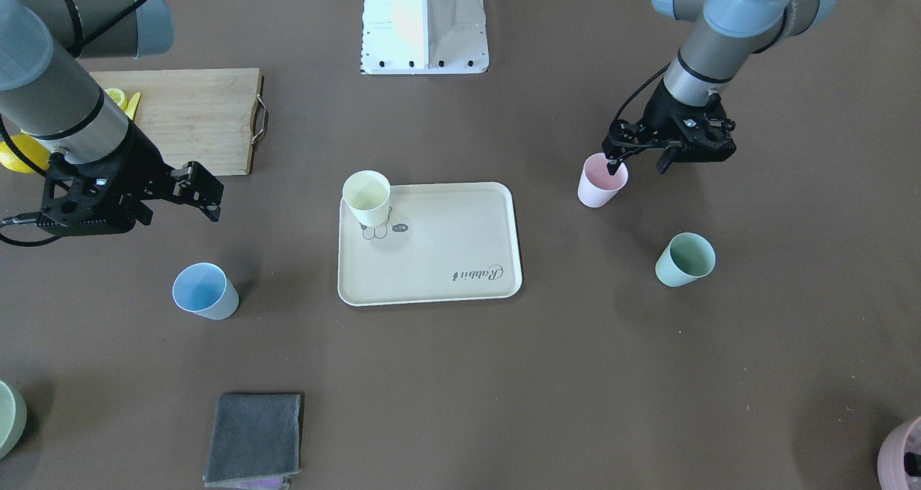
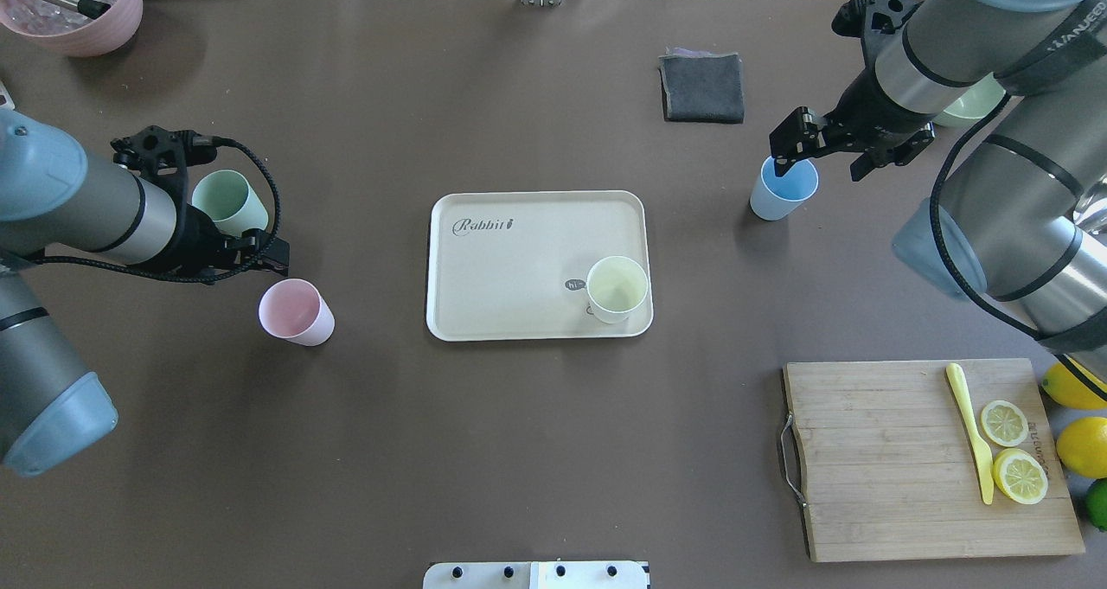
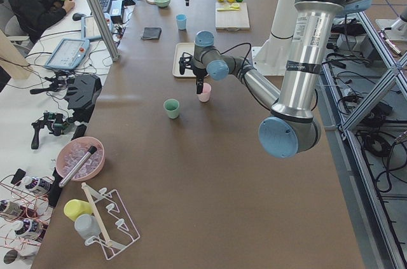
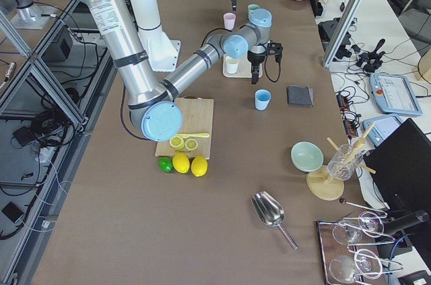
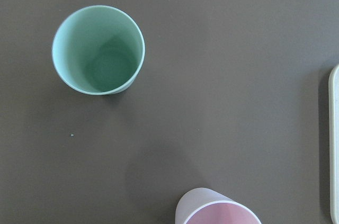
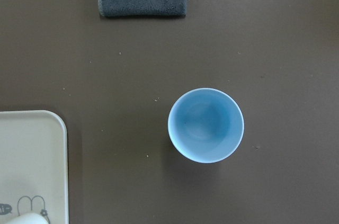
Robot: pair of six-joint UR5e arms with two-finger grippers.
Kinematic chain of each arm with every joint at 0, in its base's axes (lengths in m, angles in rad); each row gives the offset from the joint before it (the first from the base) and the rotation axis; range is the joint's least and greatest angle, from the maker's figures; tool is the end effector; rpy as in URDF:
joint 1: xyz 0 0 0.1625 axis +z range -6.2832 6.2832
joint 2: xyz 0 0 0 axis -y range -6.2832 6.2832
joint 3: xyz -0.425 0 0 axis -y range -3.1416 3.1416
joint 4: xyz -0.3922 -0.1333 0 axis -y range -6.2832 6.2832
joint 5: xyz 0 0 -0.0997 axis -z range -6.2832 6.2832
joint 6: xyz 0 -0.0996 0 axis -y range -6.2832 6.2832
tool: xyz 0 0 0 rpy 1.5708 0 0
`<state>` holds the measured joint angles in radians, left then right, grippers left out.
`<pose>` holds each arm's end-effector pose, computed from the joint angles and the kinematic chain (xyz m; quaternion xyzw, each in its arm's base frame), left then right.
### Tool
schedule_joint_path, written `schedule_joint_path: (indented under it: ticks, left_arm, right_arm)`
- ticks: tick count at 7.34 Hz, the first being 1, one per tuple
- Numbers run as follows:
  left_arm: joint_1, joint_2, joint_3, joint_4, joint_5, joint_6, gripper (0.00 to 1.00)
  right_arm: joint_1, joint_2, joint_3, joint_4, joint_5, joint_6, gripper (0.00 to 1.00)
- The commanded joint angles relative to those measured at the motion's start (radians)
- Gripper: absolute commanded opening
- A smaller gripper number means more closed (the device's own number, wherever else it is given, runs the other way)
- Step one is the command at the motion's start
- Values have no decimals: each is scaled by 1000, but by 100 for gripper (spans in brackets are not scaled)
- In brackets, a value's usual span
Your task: Place all cups on tray
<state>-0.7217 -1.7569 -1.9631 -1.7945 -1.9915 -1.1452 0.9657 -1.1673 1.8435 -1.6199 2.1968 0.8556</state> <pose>0.3455 -0.4274 0.3573 0.0457 0.4250 -0.0522 0.9025 -0.2802 -0.5368 0.3148 0.0232 -0.4140 0.0188 0.9098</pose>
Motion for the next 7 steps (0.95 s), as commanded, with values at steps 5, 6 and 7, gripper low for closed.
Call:
schedule_joint_path:
  ticks: [5,6,7]
  left_arm:
    - [42,4,122,-151,8,7,87]
    - [42,4,119,-151,1,8,87]
    - [42,5,116,-151,0,8,87]
  right_arm:
    - [25,-8,0,0,1,-9,100]
    - [33,-9,2,-1,3,-9,100]
    - [38,-17,6,-2,7,-9,100]
